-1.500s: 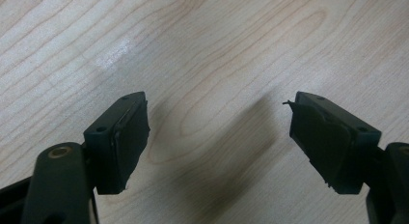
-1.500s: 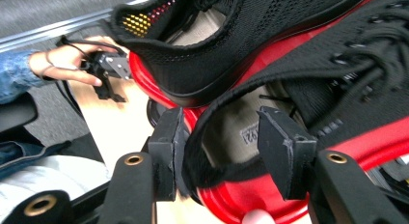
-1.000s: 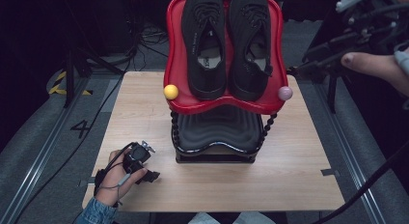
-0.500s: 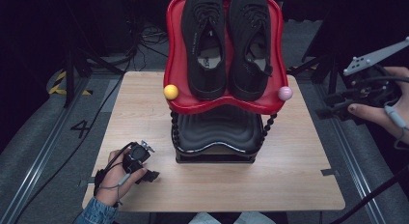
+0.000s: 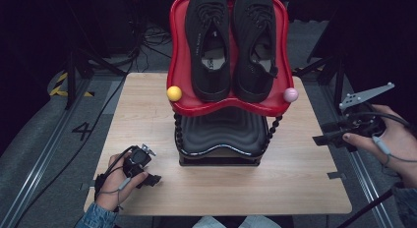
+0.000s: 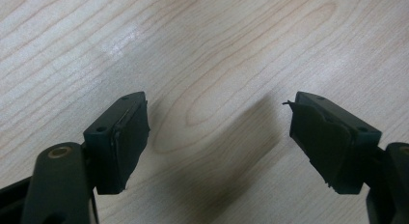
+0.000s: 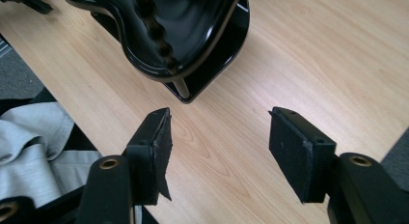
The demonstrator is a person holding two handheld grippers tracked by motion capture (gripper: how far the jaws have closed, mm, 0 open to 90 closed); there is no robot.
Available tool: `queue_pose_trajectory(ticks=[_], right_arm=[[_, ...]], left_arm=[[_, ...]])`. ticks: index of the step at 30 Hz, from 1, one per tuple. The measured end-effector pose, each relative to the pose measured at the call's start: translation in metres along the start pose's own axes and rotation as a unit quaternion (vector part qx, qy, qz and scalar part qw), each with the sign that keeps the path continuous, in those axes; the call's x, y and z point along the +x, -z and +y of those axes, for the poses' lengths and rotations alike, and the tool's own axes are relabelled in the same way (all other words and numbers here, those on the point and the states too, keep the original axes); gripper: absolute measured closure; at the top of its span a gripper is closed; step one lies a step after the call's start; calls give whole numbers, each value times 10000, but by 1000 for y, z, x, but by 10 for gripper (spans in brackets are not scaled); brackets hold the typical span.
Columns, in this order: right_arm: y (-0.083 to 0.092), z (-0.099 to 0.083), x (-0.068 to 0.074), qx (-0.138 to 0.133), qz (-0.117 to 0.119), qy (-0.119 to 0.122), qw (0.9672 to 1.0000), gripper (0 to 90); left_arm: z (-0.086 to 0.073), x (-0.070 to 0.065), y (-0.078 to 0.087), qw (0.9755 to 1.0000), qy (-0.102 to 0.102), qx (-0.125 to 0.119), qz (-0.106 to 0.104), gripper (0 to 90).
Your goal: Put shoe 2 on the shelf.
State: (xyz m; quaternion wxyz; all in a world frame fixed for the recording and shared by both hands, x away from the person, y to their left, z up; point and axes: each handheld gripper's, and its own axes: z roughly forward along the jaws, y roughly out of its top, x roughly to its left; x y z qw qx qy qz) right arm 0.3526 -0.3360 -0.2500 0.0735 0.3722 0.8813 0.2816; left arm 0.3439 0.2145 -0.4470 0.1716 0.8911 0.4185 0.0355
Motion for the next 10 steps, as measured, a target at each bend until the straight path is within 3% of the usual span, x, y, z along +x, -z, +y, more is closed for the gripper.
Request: queue_pose_trajectory(ticks=[5, 10], right_arm=[[-31, -27, -6, -97, 30, -67, 9999, 395], [-57, -49, -11, -222, -104, -217, 9995, 380]], left_arm=[[-2, 0, 1, 10000, 19, -37, 37, 223], [-4, 0, 4, 9999, 19, -124, 79, 223]])
